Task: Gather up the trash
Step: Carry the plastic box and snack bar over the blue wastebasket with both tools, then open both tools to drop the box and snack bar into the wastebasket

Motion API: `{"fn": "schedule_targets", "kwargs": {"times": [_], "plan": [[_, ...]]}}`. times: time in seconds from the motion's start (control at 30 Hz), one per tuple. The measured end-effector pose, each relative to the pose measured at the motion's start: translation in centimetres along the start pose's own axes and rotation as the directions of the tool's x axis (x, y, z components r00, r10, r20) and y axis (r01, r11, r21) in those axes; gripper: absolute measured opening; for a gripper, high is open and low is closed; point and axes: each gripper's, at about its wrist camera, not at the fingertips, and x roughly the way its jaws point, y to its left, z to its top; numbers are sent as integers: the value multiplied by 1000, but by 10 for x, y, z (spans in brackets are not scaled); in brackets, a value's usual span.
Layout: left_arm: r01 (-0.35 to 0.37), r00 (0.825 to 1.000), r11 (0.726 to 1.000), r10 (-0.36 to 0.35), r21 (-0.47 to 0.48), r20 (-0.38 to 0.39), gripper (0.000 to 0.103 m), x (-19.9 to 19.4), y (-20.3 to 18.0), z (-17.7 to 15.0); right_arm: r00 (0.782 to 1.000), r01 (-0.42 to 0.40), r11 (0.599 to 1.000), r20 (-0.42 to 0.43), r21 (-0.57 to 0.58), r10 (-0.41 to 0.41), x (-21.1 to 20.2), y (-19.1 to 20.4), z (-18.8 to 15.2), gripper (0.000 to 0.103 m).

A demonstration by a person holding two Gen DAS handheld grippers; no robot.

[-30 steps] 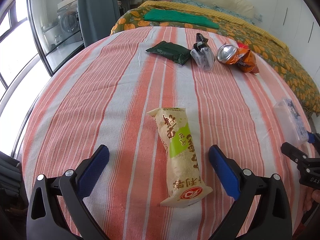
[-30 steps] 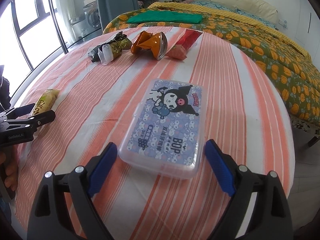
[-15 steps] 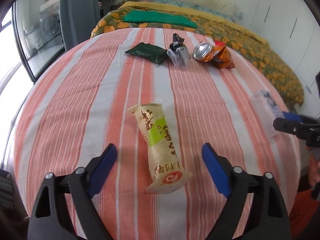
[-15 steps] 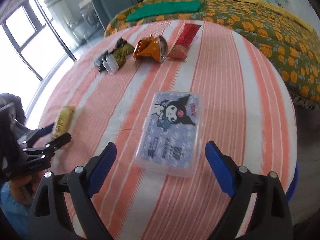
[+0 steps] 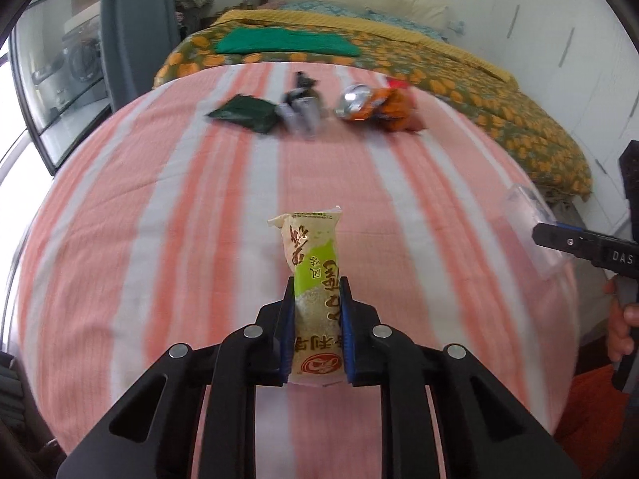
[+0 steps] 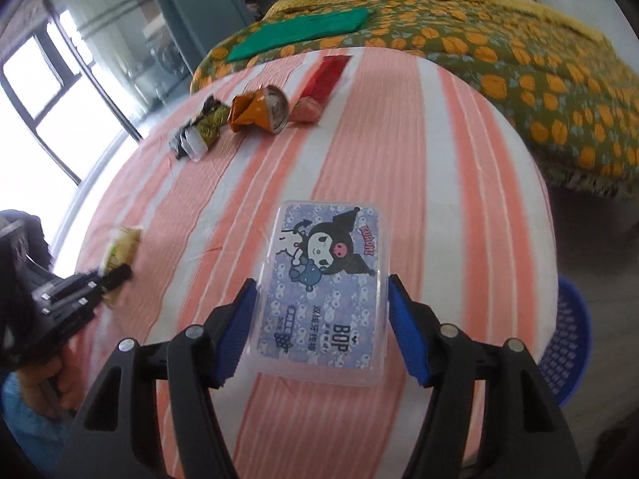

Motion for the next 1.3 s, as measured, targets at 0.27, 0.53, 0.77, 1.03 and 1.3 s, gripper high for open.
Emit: {"fn": "schedule_targets", "kwargs": {"times": [0.27,0.53,0.77,1.03,1.3], "plan": [[208,976,977,-205,46,-66,18,11,-102,2,975,-219,947,94,233,202,-61,-93,-27,63],[328,942,932,-311,156,-128,18,26,-224,15,987,-60,951,159,305,11,-115,-205,-42,63],[391,916,893,-355,224,-186,18,52,-322,14,983,51,930,147,365,-111,-110,-281,-68,63],[383,910,890,-318,247,-265,18,118,-394,5,985,62,909,121,413,-122,-98,-316,-80,63],[341,922,902,-264,267,-284,41,166,-417,-6,984,35,889,138,456,-109,-89,-330,-74,76]]}}
